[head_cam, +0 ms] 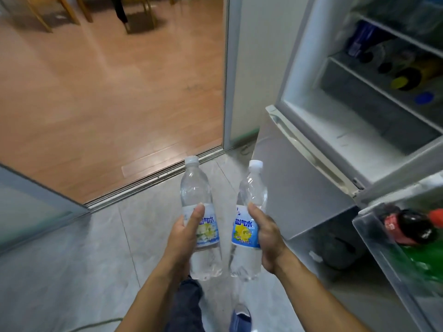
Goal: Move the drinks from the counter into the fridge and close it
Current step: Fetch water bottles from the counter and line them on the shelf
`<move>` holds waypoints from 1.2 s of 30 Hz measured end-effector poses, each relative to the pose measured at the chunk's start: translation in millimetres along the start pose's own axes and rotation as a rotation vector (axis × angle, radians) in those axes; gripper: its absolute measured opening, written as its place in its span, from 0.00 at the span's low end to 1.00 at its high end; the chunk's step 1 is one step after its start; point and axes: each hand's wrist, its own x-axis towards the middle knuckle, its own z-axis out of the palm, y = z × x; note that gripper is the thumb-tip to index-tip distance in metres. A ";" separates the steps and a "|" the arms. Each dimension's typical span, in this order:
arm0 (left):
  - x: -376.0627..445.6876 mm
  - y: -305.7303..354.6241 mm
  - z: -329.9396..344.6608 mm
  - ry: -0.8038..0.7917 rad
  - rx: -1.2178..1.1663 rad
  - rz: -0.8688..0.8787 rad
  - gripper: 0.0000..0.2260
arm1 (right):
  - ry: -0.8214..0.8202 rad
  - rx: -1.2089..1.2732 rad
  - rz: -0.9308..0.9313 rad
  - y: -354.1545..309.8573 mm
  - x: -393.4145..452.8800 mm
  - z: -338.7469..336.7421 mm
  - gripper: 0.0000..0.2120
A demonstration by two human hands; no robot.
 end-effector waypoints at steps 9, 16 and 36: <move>128.3 105.1 14.6 -0.333 0.099 0.013 0.25 | 0.305 0.160 -0.135 -77.1 76.8 31.5 0.27; 189.8 171.5 60.2 -0.549 0.170 0.040 0.29 | 0.517 0.258 -0.229 -132.7 96.7 30.3 0.32; 244.7 285.3 347.8 -0.786 0.248 0.189 0.15 | 0.931 0.539 -0.612 -310.1 110.2 -158.8 0.18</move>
